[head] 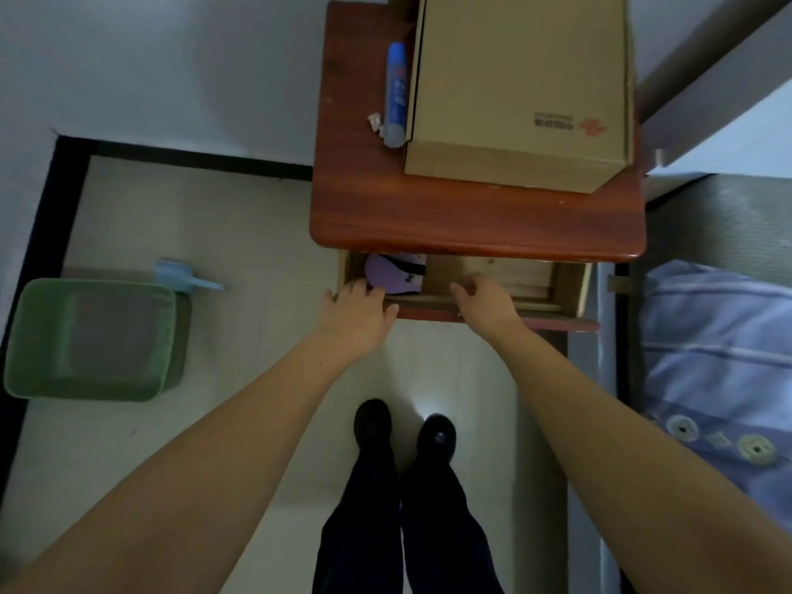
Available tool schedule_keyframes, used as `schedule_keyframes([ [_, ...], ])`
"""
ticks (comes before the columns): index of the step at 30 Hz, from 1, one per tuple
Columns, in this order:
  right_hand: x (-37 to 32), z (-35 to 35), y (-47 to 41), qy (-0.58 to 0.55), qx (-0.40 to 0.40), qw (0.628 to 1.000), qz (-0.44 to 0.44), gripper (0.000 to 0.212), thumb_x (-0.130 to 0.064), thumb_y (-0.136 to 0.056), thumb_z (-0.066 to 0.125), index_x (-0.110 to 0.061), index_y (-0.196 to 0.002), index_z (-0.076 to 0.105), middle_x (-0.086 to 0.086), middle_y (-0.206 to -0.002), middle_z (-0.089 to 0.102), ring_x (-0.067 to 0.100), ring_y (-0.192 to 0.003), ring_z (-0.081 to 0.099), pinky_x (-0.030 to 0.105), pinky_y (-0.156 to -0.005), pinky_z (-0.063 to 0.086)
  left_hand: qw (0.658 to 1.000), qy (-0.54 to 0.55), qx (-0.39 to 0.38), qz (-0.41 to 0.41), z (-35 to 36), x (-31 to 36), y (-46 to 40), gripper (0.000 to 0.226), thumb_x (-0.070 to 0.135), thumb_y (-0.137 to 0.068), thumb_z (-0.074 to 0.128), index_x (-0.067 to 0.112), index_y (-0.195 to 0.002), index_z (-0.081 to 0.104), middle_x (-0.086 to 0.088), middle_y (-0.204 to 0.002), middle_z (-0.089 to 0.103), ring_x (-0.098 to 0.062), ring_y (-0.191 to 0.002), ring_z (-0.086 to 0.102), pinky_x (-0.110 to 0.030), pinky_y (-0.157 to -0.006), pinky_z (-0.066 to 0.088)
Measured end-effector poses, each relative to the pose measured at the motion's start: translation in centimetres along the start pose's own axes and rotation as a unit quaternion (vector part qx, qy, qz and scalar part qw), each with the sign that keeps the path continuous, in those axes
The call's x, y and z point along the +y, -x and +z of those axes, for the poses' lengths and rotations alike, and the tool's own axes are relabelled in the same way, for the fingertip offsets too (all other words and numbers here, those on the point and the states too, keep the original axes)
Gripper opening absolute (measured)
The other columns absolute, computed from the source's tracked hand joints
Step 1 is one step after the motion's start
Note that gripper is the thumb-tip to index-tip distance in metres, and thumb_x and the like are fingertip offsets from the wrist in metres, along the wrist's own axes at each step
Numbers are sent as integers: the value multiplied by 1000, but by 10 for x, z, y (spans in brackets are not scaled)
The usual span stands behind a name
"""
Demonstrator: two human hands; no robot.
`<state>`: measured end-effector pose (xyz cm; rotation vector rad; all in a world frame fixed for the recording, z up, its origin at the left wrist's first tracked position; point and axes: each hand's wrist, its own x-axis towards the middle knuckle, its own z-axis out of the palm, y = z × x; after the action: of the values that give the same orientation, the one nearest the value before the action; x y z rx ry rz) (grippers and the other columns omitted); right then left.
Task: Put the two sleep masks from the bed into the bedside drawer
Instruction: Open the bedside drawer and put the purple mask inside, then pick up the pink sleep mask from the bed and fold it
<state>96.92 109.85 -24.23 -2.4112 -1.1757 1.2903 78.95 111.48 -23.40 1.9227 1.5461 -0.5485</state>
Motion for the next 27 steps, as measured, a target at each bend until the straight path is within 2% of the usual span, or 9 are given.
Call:
schedule_keyframes([
  [3, 15, -35, 64, 64, 41, 996, -44, 39, -31, -94, 41, -13, -129, 45, 15, -129, 54, 31, -114, 52, 45, -98, 42, 998, 7, 35, 43, -21, 13, 54, 43, 34, -97, 35, 11, -133, 44, -15, -140, 45, -31, -126, 43, -45, -107, 32],
  [5, 23, -58, 102, 130, 103, 983, -80, 42, -33, -94, 38, -18, -133, 39, 10, -139, 46, 28, -129, 40, 53, -110, 28, 994, 7, 65, 85, -39, 31, 82, 42, 33, -97, 37, 10, -132, 44, -15, -134, 49, -31, -123, 45, -43, -104, 36],
  [7, 29, -79, 134, 168, 146, 969, -103, 43, -35, -95, 35, -22, -136, 35, 5, -148, 37, 24, -140, 26, 57, -114, 13, 986, -2, 109, 124, -59, 56, 103, 43, 34, -97, 37, 11, -132, 43, -15, -130, 53, -32, -120, 48, -43, -100, 39],
  [9, 39, -100, 159, 181, 175, 962, -103, 44, -35, -95, 34, -23, -137, 34, 4, -151, 33, 22, -143, 19, 58, -114, 7, 976, -17, 138, 165, -76, 86, 118, 43, 35, -96, 38, 12, -132, 44, -14, -130, 55, -32, -120, 49, -44, -99, 41],
  [18, 133, -231, 213, 173, 293, 940, -5, 45, -35, -94, 35, -21, -137, 36, 6, -148, 36, 21, -140, 24, 59, -113, 11, 911, -154, 134, 357, -96, 268, 133, 49, 35, -96, 37, 15, -140, 33, -14, -131, 55, -31, -120, 50, -42, -99, 41],
  [23, 223, -313, 228, 147, 306, 938, 71, 46, -35, -97, 29, -22, -141, 28, 4, -154, 26, 20, -144, 14, 57, -114, 6, 867, -220, 136, 425, -89, 399, 128, 48, 36, -96, 35, 13, -139, 34, -16, -128, 57, -33, -118, 51, -44, -95, 42],
  [27, 283, -370, 228, 129, 308, 934, 130, 44, -34, -98, 28, -20, -140, 28, 6, -153, 24, 23, -143, 14, 59, -114, 5, 841, -236, 120, 473, -82, 490, 122, 49, 35, -96, 35, 12, -139, 32, -18, -128, 56, -35, -115, 53, -45, -95, 42],
])
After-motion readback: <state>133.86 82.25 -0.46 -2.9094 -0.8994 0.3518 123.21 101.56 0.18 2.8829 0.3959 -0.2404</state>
